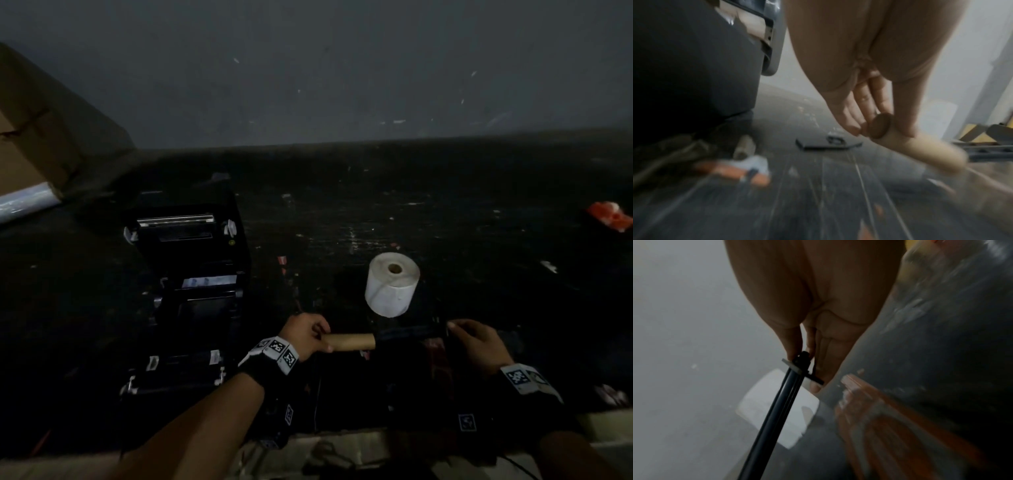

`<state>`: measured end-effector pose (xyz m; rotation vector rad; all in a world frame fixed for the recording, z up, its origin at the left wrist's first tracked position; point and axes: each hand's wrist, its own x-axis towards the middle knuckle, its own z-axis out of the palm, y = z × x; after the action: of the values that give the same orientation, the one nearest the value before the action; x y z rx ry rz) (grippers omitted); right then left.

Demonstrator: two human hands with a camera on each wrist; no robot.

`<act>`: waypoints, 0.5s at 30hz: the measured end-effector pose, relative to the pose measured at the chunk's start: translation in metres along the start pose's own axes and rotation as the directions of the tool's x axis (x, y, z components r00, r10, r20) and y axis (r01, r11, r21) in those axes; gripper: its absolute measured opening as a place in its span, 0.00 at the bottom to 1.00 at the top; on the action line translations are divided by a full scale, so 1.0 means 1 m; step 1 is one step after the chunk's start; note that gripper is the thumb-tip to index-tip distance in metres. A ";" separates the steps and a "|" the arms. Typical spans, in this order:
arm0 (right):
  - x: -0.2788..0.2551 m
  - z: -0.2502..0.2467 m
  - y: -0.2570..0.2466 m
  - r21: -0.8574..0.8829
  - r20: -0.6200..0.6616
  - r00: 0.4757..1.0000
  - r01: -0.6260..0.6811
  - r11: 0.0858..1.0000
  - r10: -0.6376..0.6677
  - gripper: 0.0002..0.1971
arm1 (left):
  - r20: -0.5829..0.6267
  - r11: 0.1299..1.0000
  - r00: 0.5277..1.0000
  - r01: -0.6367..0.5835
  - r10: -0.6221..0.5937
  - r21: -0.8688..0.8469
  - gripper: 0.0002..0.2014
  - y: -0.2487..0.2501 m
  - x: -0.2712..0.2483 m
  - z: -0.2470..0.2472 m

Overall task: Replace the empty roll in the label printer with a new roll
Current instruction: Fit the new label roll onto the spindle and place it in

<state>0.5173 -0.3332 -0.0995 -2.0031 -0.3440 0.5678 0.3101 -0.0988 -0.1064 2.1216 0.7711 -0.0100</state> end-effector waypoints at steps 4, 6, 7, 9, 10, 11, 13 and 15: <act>0.005 0.014 0.014 -0.037 -0.028 0.999 0.020 0.999 -0.021 0.10 | -0.008 0.997 0.999 0.039 -0.038 0.073 0.16 -0.005 0.000 0.006; 0.007 0.019 0.018 -0.110 -0.041 0.999 0.028 0.994 -0.033 0.10 | -0.004 0.994 0.999 0.048 -0.048 0.095 0.16 -0.008 -0.001 0.009; 0.008 0.019 0.017 -0.165 -0.038 0.999 0.031 0.986 -0.038 0.10 | 0.000 0.994 0.999 0.047 -0.047 0.102 0.16 -0.009 -0.001 0.010; 0.011 0.020 0.018 -0.246 0.011 1.000 0.025 0.969 -0.024 0.10 | 0.004 0.993 0.999 0.048 -0.049 0.107 0.18 -0.010 -0.002 0.010; 0.013 0.020 0.018 -0.281 0.035 0.999 0.022 0.959 -0.012 0.11 | 0.006 0.993 0.999 0.049 -0.050 0.111 0.18 -0.010 -0.002 0.010; 0.014 0.019 0.017 -0.321 0.052 0.999 0.011 0.947 0.007 0.11 | 0.011 0.992 0.999 0.050 -0.052 0.117 0.18 -0.010 -0.002 0.010; 0.019 0.017 0.015 -0.374 0.072 0.997 0.013 0.927 0.015 0.11 | 0.030 0.991 0.998 0.051 -0.055 0.120 0.20 -0.009 -0.002 0.008; 0.019 0.013 0.000 -0.436 0.074 0.997 0.025 0.900 0.008 0.13 | 0.040 0.993 0.998 0.043 -0.047 0.111 0.21 -0.006 0.002 0.004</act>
<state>0.5268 -0.3146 -0.1089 -2.4144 -0.5658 0.5987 0.3101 -0.0983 -0.1141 2.2005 0.8095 -0.1244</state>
